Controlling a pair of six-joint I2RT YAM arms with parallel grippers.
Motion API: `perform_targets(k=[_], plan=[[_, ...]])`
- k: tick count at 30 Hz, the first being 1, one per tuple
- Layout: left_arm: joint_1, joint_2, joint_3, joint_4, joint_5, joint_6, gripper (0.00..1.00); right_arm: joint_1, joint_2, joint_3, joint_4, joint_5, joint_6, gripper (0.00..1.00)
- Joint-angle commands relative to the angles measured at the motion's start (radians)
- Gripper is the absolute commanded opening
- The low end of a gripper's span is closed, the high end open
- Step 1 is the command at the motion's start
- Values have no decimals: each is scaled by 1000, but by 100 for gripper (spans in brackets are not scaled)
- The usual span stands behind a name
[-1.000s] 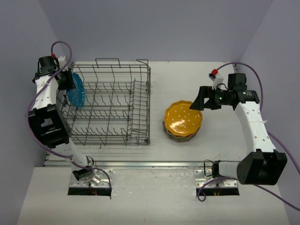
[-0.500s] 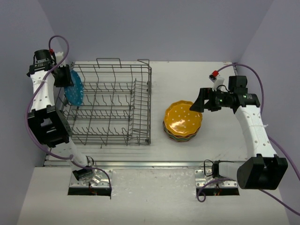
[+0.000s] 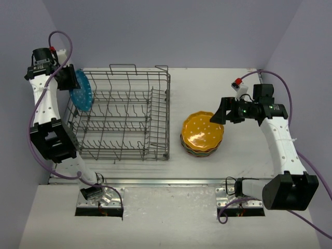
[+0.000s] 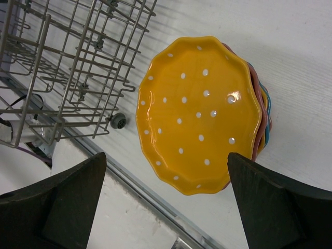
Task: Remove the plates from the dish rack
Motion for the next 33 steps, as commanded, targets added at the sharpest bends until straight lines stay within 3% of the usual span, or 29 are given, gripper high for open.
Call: perform_targets(k=[1,10,12,17,21,25,28,33], plan=[[-15,-108,142,60,160,-90,0,0,-8,26,36,-36,-3,99],[-15,-177,210,67,219,-39,0,-1,0,45,52,-70,25,99],[-15,-197,203,68,289,-41,0,0,1,52,67,-83,38,99],[-22,-260,165,62,675,-94,0,0,7,73,134,-200,119,99],[-126,-301,133,62,827,-127,0,26,-7,66,309,-338,260,99],[-255,-323,90,61,851,-169,0,95,-29,66,520,-356,392,99],[-348,-346,35,109,854,-237,0,166,-20,100,586,-299,414,99],[-399,-337,-31,116,892,-243,0,259,64,214,594,-259,423,99]])
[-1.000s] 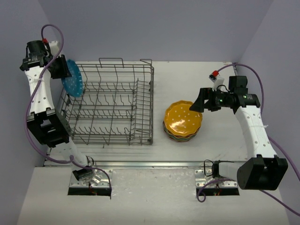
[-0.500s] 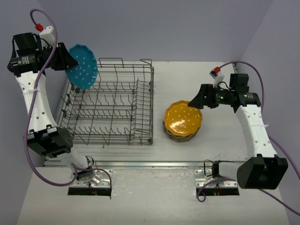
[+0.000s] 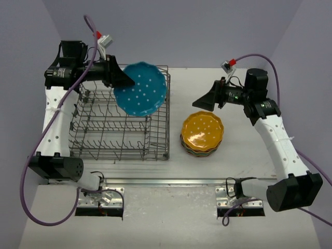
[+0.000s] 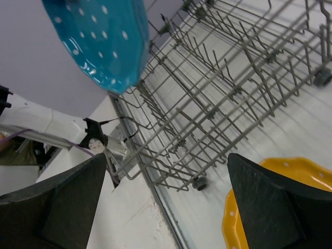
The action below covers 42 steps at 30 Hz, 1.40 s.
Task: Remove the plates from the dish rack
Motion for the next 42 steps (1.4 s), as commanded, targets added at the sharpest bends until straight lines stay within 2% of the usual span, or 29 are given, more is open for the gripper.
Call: perform_targets(k=[1,7,14,19,21,23,26,27,29,30,32,33,34,35,36,37,38,39,42], plan=[[-25,-39,-31,120,114,-47,0,72,70,137,115,26,44,99],[-124,-23,-68,115,105,-24,0,163,167,207,110,23,32,99],[-164,13,-54,108,128,-19,0,249,261,272,87,51,0,99],[-188,19,-41,113,128,-21,0,276,308,305,125,-25,33,93],[-190,19,-43,115,127,-20,0,292,313,302,147,-56,40,78],[-190,20,-42,116,126,-21,0,304,312,290,165,-71,48,58],[-190,20,-41,127,135,-33,0,306,313,275,172,-85,58,34],[-190,19,-40,135,139,-37,0,306,316,275,168,-93,61,22],[-190,19,-37,135,139,-37,0,306,318,274,167,-96,67,5],[-190,17,-38,135,135,-37,0,306,318,272,161,-98,69,0],[-190,17,-37,129,122,-36,1,305,309,265,158,-103,70,0],[-190,16,-37,127,113,-34,13,303,305,260,156,-107,72,0],[-189,12,-36,123,93,-30,32,299,296,254,156,-111,76,0],[-189,11,-35,119,84,-27,40,294,292,251,156,-113,78,0],[-189,11,-34,116,65,-26,56,283,285,246,157,-120,85,0],[-190,11,-32,112,34,-25,84,267,273,237,159,-131,96,0],[-190,12,-32,110,8,-25,96,266,267,232,159,-140,105,0],[-189,16,-31,103,-21,-23,99,242,254,217,171,-155,125,0],[-189,21,-26,97,-76,-22,100,158,225,167,223,-192,185,0]])
